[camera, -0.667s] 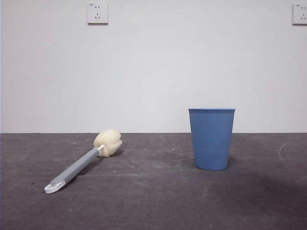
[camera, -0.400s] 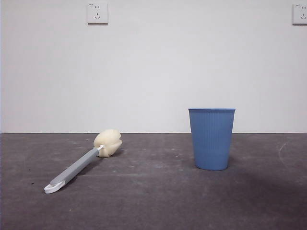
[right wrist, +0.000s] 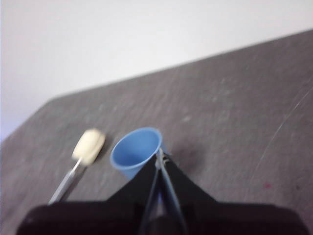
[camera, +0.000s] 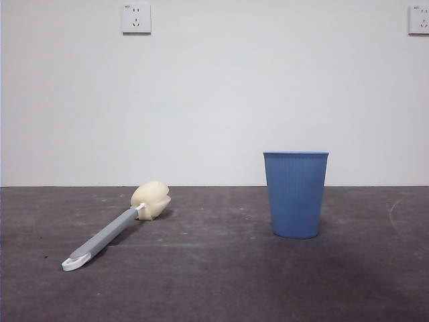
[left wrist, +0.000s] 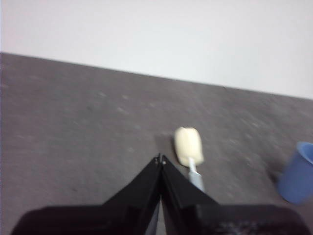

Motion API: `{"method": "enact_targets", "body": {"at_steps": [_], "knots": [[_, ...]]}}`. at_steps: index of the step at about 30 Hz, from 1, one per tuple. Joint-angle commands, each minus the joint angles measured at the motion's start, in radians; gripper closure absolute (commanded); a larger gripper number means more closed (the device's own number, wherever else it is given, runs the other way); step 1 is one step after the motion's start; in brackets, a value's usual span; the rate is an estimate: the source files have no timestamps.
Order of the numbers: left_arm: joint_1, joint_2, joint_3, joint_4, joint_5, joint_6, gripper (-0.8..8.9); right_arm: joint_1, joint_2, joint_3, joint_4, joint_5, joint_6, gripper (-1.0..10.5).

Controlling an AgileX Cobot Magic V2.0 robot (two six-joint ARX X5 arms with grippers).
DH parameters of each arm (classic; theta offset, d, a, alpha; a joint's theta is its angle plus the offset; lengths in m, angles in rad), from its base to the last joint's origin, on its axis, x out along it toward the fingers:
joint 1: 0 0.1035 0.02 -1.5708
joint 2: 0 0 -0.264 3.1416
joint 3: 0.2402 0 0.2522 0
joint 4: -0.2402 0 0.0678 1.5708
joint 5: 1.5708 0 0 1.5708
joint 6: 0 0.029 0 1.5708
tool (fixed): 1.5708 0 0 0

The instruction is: Pick up the cup brush,pick up the cup,insert the brush into the cup,clean the cup,put the cup brush back,put the cup back to the fixed position on the table

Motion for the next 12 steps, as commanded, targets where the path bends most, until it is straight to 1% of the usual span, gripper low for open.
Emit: {"method": "enact_targets", "body": {"at_steps": [1,3,7,10,12], "knots": [[0.002,0.067,0.078,-0.052,0.055,0.029,8.2,0.005,0.081,0.118,-0.113,-0.039,-0.108,9.6],[0.002,0.117,0.134,-0.094,0.092,0.044,8.2,0.008,0.135,0.206,-0.211,-0.054,-0.167,9.6],[0.002,0.224,0.256,-0.217,0.167,0.1,8.2,0.009,0.24,0.383,-0.407,-0.055,-0.264,9.6],[0.002,0.291,0.334,-0.307,0.208,0.148,8.2,0.009,0.304,0.496,-0.538,-0.057,-0.319,9.6],[0.0,0.328,0.377,-0.354,0.229,0.176,8.2,0.009,0.344,0.565,-0.626,-0.087,-0.356,9.6]]}}
